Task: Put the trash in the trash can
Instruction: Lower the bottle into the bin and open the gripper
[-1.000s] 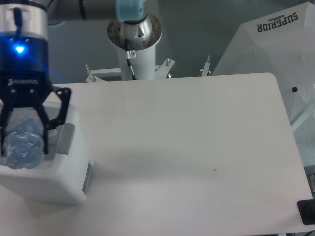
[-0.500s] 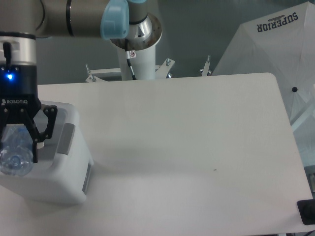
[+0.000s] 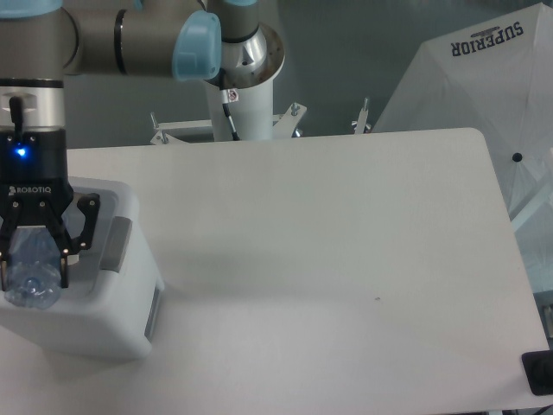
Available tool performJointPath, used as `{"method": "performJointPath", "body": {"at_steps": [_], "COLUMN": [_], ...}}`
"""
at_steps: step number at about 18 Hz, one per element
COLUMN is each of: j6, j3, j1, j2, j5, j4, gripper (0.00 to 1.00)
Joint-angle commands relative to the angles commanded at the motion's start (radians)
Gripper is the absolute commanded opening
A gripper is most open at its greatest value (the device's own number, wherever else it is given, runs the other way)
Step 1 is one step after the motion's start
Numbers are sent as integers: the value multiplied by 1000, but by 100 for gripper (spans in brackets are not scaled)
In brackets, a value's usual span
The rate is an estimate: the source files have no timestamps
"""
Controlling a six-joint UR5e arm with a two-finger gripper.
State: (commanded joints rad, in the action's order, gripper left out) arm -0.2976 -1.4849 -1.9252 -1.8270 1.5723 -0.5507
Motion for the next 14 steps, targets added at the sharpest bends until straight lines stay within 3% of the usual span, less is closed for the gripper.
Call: {"method": "performJointPath", "body": {"at_steps": [2,5,10,14], "j6": [0,2,15,217], "j3": [-3,-6,3,-14], "j1": [3,3,-3,-89], "j2": [5,11,49,100], "j5": [2,3,6,35], "j4": [-2,0,-3,-9], "gripper": [69,99,100,100]}}
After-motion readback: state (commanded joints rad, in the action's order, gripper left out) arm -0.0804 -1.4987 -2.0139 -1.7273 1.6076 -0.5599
